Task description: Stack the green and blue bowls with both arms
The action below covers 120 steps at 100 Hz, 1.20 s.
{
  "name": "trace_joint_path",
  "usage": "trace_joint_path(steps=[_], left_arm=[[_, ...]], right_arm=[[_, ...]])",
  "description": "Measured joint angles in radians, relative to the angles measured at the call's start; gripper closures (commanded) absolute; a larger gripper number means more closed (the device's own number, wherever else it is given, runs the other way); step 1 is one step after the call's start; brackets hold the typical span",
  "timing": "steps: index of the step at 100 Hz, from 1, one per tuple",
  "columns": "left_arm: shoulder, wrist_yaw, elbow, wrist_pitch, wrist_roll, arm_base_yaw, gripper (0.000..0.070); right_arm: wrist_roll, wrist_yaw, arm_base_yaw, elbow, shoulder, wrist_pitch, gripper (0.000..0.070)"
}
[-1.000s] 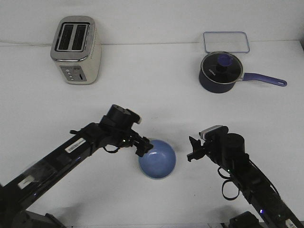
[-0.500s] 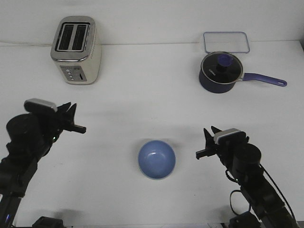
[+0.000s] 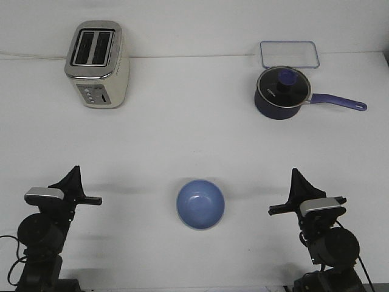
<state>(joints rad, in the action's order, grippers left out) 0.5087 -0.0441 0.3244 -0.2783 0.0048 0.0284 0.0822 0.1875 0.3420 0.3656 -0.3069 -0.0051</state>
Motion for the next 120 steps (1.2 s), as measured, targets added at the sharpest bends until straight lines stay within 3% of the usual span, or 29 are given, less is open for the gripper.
trace_joint_path(steps=[63,75,105,120], left_arm=[[-0.005,0.013,0.009,-0.001,-0.019,0.000,0.0685],[-0.015,0.068,0.009,-0.001,0.005,0.000,0.0685],[-0.291,0.066,-0.204,-0.030,-0.006,-0.005,0.0685],[-0.422,-0.011,-0.291,0.043,-0.030,-0.004,0.0686]], right_arm=[[0.000,-0.002,0.000,0.000,0.014,0.011,0.0700],[0.000,-0.002,0.000,0.000,0.014,0.011,0.0700],[0.000,-0.002,0.000,0.000,0.014,0.011,0.0700],[0.000,-0.002,0.000,0.000,0.014,0.011,0.0700]])
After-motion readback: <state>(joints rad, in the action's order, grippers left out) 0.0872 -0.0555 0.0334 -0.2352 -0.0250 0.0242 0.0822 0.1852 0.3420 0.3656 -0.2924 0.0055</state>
